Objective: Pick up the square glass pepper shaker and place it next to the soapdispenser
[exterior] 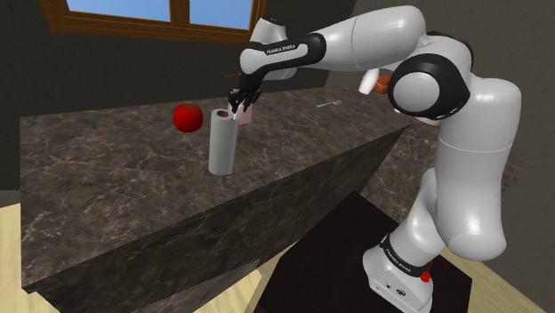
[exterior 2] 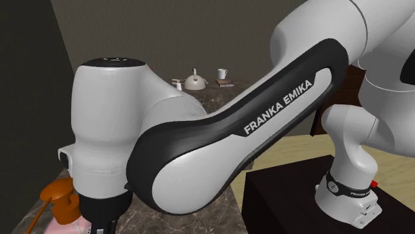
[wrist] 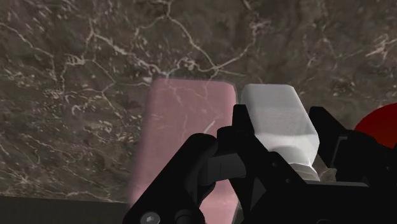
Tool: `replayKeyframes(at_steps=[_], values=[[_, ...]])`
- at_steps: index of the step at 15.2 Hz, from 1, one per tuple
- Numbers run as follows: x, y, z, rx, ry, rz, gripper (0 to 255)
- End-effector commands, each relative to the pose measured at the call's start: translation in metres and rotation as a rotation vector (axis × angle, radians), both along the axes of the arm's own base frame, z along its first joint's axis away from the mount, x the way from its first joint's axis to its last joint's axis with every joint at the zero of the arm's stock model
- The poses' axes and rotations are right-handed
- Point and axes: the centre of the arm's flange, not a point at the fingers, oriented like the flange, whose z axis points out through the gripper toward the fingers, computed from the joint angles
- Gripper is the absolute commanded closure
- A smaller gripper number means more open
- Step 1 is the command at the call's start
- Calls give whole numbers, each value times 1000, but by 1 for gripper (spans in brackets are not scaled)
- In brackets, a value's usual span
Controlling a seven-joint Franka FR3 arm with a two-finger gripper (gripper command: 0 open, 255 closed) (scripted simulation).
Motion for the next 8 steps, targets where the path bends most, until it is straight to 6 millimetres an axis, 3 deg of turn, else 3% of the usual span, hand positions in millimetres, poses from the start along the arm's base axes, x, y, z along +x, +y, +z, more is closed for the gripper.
replayKeyframes(at_steps=[1,8], values=[[0,0,-10,0,0,0,255],[0,0,-48,0,0,0,255]])
